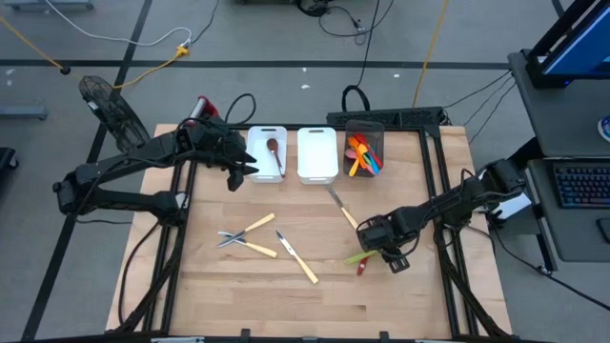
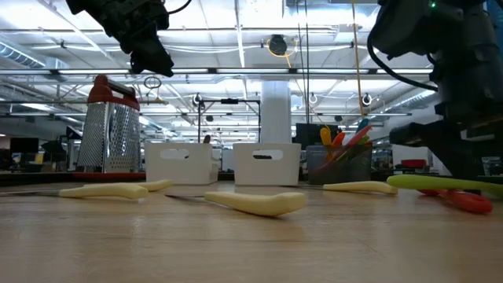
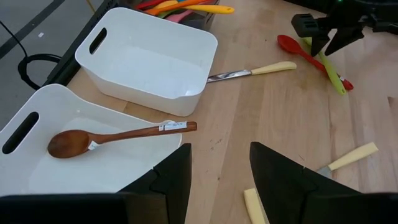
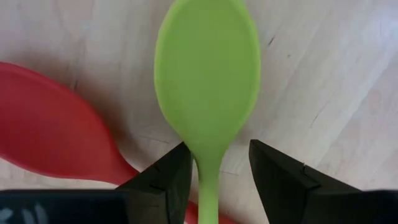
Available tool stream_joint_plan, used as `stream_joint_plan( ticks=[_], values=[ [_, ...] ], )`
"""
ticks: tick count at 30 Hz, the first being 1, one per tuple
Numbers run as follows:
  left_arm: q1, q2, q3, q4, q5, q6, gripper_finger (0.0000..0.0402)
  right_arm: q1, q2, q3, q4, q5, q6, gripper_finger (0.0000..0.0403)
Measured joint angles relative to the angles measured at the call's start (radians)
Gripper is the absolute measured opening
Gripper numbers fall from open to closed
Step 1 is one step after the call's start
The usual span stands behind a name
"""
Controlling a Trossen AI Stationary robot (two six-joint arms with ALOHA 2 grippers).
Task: Pick & Place Kitchen Items
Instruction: Put the green serving spoon into the left white bin
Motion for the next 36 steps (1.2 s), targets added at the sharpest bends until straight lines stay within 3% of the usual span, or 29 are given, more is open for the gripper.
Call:
stream_joint_plan(
  ticks=[22,36],
  values=[
    [0.0,0.0,0.0,0.0,0.0,0.001,0.0168,0.016,0.004,-0.014,0.007,0.008,-0.058,0.0155],
    [0.0,0.0,0.0,0.001,-0.002,0.015,0.0168,0.013,-0.067,-0.016,0.041,0.01,-0.067,0.0155]
  ],
)
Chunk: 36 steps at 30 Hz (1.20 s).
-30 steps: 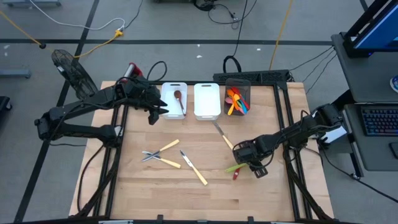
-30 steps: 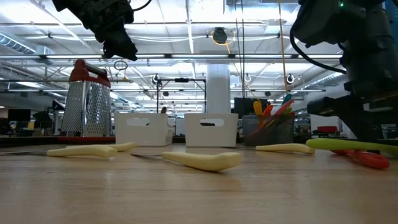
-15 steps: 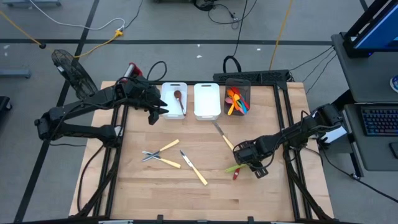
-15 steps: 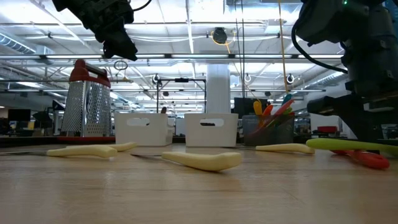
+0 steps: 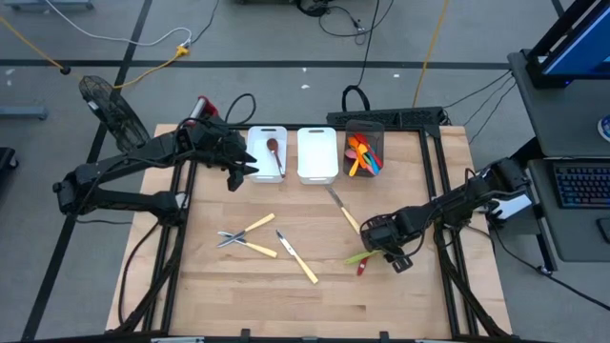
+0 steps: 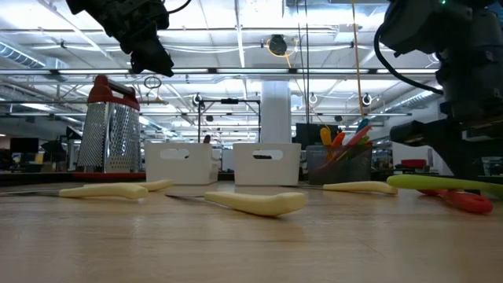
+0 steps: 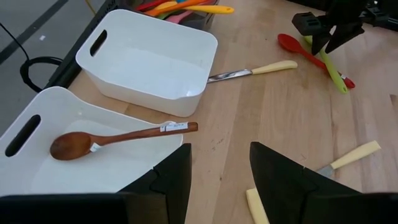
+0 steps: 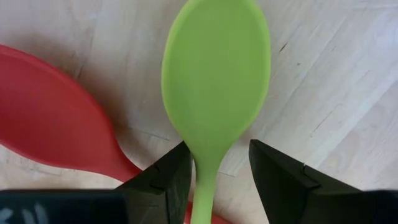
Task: Pick & Place Kitchen Items
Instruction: Put the green serving spoon into the left white bin
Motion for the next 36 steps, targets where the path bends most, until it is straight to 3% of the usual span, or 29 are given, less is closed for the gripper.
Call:
stream_joint_plan(
  ticks=[4,6,36],
  values=[
    [0.0,0.0,0.0,0.0,0.0,0.003,0.0168,-0.001,-0.006,0.0,-0.057,-0.001,0.022,0.0155],
    [0.0,0.0,0.0,0.0,0.0,0.003,0.0168,0.0,-0.007,0.0,-0.073,0.0,-0.043,0.0155],
    [0.0,0.0,0.0,0.002,-0.001,0.004,0.0168,0.003,-0.01,-0.044,-0.058,0.046,-0.283,0.0155]
  ],
)
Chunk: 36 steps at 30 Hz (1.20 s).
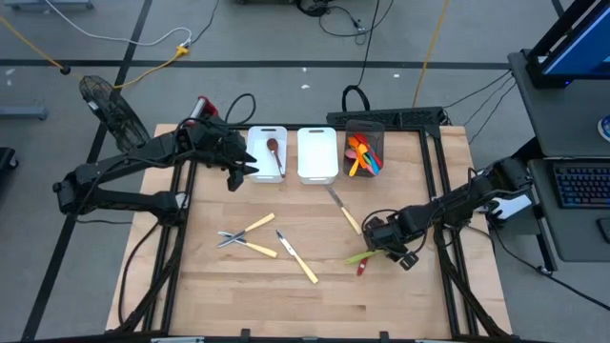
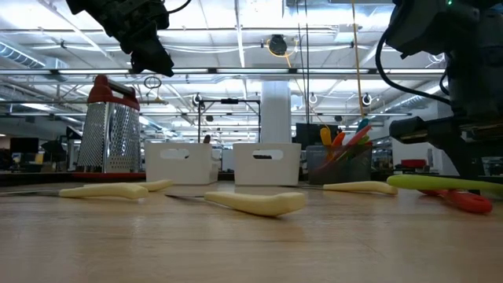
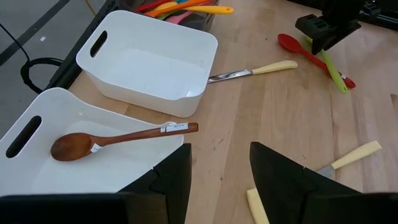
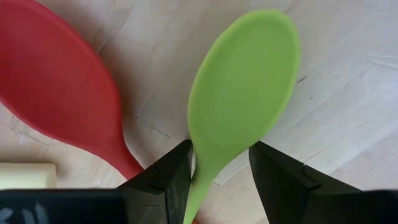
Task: Pick & Place Kitchen Items
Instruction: Put the green serving spoon into the left white bin
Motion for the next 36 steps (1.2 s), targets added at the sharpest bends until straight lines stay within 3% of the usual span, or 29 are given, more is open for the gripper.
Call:
stream_joint_plan(
  ticks=[36],
  values=[
    [0.0,0.0,0.0,0.0,-0.001,-0.004,0.0168,-0.001,0.0,-0.001,0.052,0.06,-0.169,0.0155]
  ],
)
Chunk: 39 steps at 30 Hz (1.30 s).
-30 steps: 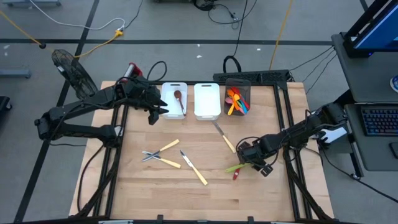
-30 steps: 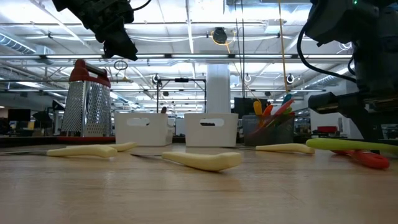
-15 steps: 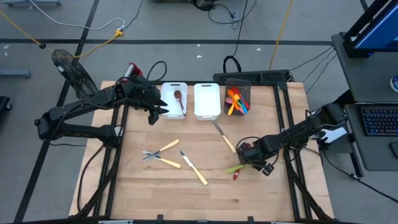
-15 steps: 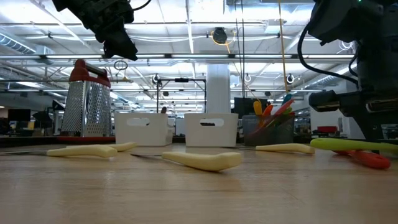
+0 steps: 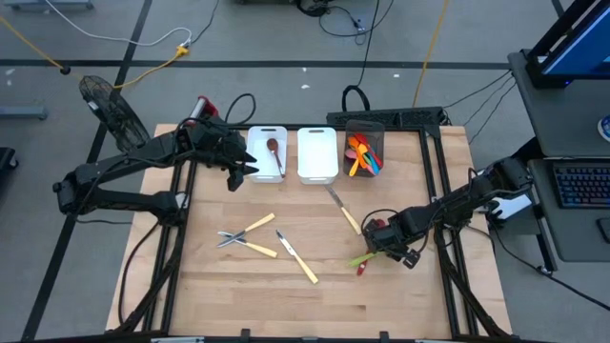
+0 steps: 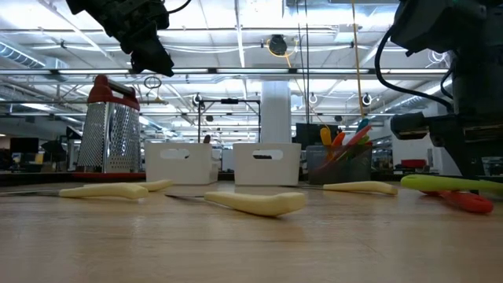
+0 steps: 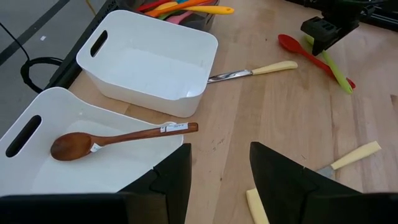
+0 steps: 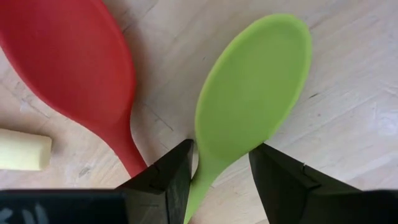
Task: Pick & Place Kitchen Items
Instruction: Put the green serving spoon into the left white bin
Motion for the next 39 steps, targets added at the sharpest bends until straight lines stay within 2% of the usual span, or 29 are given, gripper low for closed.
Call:
stream_joint_plan(
  ticks=[8,15,26,32,36,39],
  values=[
    [0.0,0.0,0.0,0.0,0.0,0.0,0.0168,-0.001,0.001,0.0,-0.02,0.001,0.029,0.0155],
    [0.0,0.0,0.0,0.0,0.0,0.0,0.0168,-0.003,0.002,0.0,-0.065,-0.062,0.03,0.0155],
    [0.0,0.0,0.0,0.0,0.0,0.0,0.0168,-0.014,0.002,-0.008,-0.092,-0.032,0.014,0.0155],
    [0.0,0.0,0.0,0.013,-0.001,-0.001,0.0168,-0.014,0.001,-0.042,-0.057,-0.042,-0.052,0.0155],
    [0.0,0.0,0.0,0.016,-0.001,-0.001,0.0168,-0.016,0.001,-0.056,-0.036,-0.081,-0.038,0.0155],
    [0.0,0.0,0.0,0.019,-0.001,-0.001,0.0168,-0.016,0.001,-0.06,-0.036,-0.06,-0.035,0.0155]
  ],
)
